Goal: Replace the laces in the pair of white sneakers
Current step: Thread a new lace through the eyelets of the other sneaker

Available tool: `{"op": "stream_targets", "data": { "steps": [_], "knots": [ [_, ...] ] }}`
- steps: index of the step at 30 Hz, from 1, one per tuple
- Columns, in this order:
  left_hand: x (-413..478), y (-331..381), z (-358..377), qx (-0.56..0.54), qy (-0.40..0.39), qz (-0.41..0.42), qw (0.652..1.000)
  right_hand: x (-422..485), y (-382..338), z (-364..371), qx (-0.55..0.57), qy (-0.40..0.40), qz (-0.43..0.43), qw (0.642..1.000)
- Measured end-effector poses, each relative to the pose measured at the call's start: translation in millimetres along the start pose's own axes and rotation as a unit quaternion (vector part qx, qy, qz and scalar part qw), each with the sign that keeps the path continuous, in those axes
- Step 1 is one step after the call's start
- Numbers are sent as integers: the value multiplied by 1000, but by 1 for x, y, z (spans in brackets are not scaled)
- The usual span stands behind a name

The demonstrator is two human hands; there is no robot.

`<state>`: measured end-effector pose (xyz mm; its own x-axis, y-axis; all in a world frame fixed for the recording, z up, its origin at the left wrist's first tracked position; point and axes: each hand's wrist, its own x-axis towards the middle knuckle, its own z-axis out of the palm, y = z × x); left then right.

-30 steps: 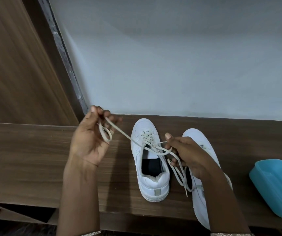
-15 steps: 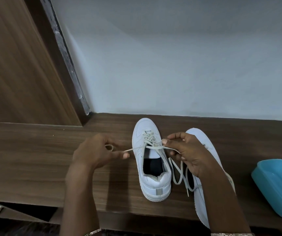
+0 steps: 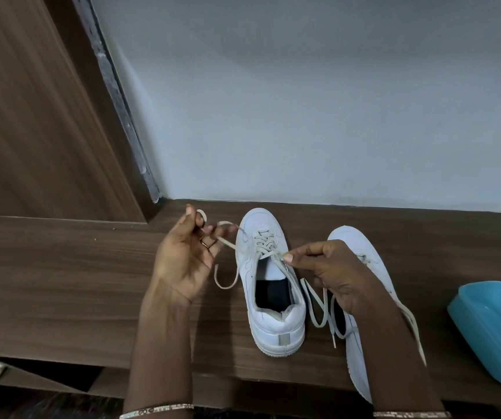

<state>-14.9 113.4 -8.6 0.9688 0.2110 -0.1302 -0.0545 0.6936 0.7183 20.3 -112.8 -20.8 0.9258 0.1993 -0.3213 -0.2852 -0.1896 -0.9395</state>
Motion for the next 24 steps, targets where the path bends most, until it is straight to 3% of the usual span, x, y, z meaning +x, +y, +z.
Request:
{"op": "stream_targets", "data": {
  "steps": [2,4,6,8,10,12,13,15,18,24],
  "knots": [
    [1,0,2,-17,35,-2,999,0,0,0,-1,10,-11,1000],
    [2,0,3,81,79,24,993,0,0,2,-5,21,-27,999],
    [2,-3,3,229,84,85,966,1,1,4,-29,35,-45,998],
    [2,-8,2,397,38,131,908,3,3,6,-65,52,-59,995],
    [4,-14,-2,557,-9,146,817,5,5,7,-100,77,-69,990],
    [5,-17,-8,665,-32,137,734,6,6,5,-125,93,-69,985],
    [5,-17,-10,689,-43,131,711,7,7,5,-133,88,-63,985],
    [6,-17,-13,705,-68,112,698,9,8,4,-149,68,-48,985],
    [7,-16,-16,696,-80,100,707,12,9,6,-129,51,-39,990],
    [5,-13,-19,690,-59,138,708,7,4,6,-54,50,-26,997]
  ]
}}
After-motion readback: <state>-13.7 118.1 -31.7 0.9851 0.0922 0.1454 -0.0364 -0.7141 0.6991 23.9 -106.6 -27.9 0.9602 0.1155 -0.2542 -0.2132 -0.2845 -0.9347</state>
